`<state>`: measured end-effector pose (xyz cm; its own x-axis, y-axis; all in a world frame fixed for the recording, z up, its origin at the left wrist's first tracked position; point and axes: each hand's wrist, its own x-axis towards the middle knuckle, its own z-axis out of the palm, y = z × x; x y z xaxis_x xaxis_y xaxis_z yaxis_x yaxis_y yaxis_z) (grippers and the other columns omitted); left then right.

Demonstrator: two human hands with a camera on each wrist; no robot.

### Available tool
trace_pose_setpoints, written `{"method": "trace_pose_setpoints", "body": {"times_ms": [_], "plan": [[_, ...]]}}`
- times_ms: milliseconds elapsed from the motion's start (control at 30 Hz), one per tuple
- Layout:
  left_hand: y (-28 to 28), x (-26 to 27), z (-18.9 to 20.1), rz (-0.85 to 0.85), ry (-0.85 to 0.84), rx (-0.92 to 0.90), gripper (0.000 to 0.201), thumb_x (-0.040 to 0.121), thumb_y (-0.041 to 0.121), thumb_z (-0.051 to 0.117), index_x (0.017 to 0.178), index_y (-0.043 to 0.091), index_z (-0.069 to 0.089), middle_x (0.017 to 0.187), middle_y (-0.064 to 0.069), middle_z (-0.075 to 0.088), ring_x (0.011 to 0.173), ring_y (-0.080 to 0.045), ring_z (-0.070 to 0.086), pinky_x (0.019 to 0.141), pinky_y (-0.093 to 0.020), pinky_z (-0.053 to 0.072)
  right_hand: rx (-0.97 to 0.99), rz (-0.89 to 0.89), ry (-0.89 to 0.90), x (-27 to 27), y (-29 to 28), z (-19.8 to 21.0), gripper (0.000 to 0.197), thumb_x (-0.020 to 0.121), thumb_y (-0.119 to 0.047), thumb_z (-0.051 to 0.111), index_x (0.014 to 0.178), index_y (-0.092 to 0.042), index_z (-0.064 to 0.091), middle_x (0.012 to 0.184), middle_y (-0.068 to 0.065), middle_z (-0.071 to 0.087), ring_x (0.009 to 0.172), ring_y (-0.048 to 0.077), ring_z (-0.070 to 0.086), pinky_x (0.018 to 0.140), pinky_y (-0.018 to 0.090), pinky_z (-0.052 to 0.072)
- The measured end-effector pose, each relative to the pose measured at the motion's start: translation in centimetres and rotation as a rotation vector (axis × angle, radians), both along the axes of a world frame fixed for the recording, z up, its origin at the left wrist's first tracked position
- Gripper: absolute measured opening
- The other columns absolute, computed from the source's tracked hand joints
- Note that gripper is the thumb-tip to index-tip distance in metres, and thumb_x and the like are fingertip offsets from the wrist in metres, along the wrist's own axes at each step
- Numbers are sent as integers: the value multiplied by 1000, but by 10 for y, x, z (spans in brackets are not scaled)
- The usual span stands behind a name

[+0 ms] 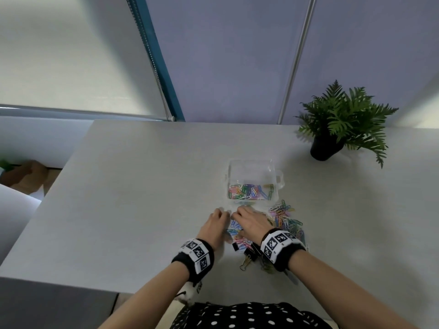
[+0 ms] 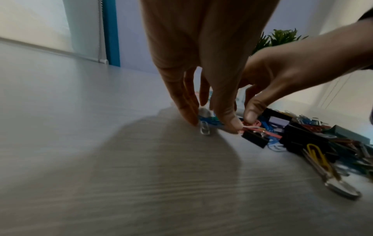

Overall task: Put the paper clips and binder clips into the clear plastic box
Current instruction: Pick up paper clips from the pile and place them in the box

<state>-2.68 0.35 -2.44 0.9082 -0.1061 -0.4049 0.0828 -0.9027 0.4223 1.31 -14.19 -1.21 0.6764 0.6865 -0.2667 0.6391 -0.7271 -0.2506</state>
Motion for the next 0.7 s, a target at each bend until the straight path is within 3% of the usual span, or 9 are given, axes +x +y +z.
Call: {"method": "trace_pose_setpoints", "body": {"times_ms": [100,233,300,367,433,533,633,700], "plan": [[-7,9,6,-45,-58,45,30,79,8,63,107,5,51,113,-13,51,104,-29,52,85,-36,43,7,-54,32,-2,1,-3,40,84,-22,61,118,-9,46,114,8,53,111,25,46,87,34,40],[-9,12,11,-106,-24,90,10,83,7,55,92,6,58,106,-13,56,99,-29,54,80,-35,44,13,-126,132,0,-2,-2,18,83,-21,62,97,-11,57,106,6,60,105,23,49,86,35,40],[-11,12,13,-120,-18,98,9,87,6,49,90,6,57,107,-15,56,100,-29,54,85,-37,45,73,-200,194,3,-6,-1,6,80,-17,64,83,-16,59,96,3,63,96,20,53,80,34,43],[-13,11,12,-162,-14,127,11,89,7,49,97,5,56,110,-16,55,103,-31,54,90,-39,46,172,-303,267,5,-9,-3,9,79,-11,63,75,-19,60,83,-1,64,81,15,55,72,27,44],[-14,10,12,-205,-18,151,18,89,7,52,105,2,54,113,-17,53,105,-32,53,90,-39,44,311,-417,359,9,-13,-3,12,78,-8,66,74,-18,62,72,-5,64,70,12,59,71,27,49],[-11,10,12,-181,-4,87,16,87,4,52,103,0,54,109,-18,55,100,-32,55,87,-36,44,518,-568,534,12,-16,0,14,76,-3,68,73,-15,61,69,-4,61,65,8,57,64,19,48],[-2,16,10,-108,18,-36,15,80,0,57,95,2,61,98,-12,60,94,-29,59,79,-23,41,674,-682,645,15,-22,1,17,76,2,67,70,-13,61,70,8,64,63,15,62,61,22,52],[5,19,10,-39,46,-131,16,77,-2,62,93,2,65,91,-10,65,86,-21,61,72,-13,37,728,-725,709,15,-27,1,15,76,4,67,71,-9,61,70,12,63,58,18,64,56,24,55]]}}
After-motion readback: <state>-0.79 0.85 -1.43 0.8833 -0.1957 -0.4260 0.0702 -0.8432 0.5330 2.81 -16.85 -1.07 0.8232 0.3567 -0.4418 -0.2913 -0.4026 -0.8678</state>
